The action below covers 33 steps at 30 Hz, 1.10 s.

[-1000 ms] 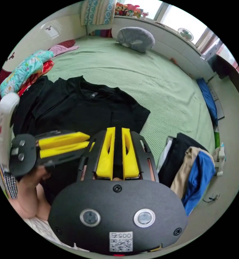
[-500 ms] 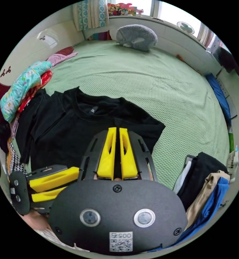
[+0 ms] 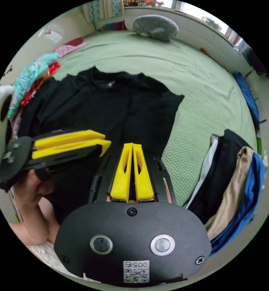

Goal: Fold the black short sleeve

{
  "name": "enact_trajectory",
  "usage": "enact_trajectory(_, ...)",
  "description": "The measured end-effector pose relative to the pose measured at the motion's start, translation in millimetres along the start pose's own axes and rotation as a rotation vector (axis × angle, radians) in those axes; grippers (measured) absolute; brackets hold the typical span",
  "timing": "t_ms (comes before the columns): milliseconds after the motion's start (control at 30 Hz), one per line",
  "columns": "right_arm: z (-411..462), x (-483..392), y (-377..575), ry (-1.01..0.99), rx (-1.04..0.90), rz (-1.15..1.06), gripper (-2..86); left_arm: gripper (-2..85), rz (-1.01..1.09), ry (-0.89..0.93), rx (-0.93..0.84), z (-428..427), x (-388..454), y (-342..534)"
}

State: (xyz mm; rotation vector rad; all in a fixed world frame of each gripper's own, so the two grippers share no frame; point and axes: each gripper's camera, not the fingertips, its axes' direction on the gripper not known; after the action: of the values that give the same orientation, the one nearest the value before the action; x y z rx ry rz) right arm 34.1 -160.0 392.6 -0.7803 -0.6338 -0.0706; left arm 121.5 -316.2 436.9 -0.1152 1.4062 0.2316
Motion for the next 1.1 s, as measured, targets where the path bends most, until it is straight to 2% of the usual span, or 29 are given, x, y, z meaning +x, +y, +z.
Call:
enact_trajectory(133, 13, -3, 9, 0.052, 0.032, 0.018, -1.3, 6.8, 0.011, -0.046, -0.037, 2, -1, 9)
enact_trajectory(267, 18, 13, 17, -0.013, 0.027, 0.043, -1.4, 6.6, 0.018, -0.075, -0.058, 9, -4, 14)
enact_trajectory(433, 23, 26, 32, -0.045, 0.067, 0.104, -1.4, 5.6, 0.083, -0.16, 0.013, 4, -2, 34)
enact_trajectory(533, 12, 25, 45, -0.007, 0.092, 0.074, -1.5, 4.4, 0.11, -0.138, 0.065, -9, -5, 52)
enact_trajectory(600, -11, 31, 66, -0.055, 0.188, 0.15, -1.4, 2.4, 0.106, -0.092, 0.054, -32, -10, 66)
enact_trajectory(667, -39, 34, 107, -0.217, 0.277, 0.175, -1.3, 1.8, 0.102, -0.08, 0.132, -82, -16, 100)
enact_trajectory(767, -44, 22, 165, -0.201, 0.22, 0.1, -1.2, 2.4, 0.075, -0.142, 0.134, -123, -34, 147)
enact_trajectory(900, -26, 24, 208, -0.119, 0.215, 0.112, -1.1, 2.4, 0.0, -0.16, 0.07, -128, -70, 185)
enact_trajectory(967, -12, 37, 212, -0.167, 0.188, 0.163, -1.1, 2.0, -0.03, -0.122, 0.066, -122, -84, 193)
enact_trajectory(1100, -13, 57, 212, -0.26, 0.231, 0.223, -0.3, 1.6, -0.023, -0.163, 0.046, -126, -86, 192)
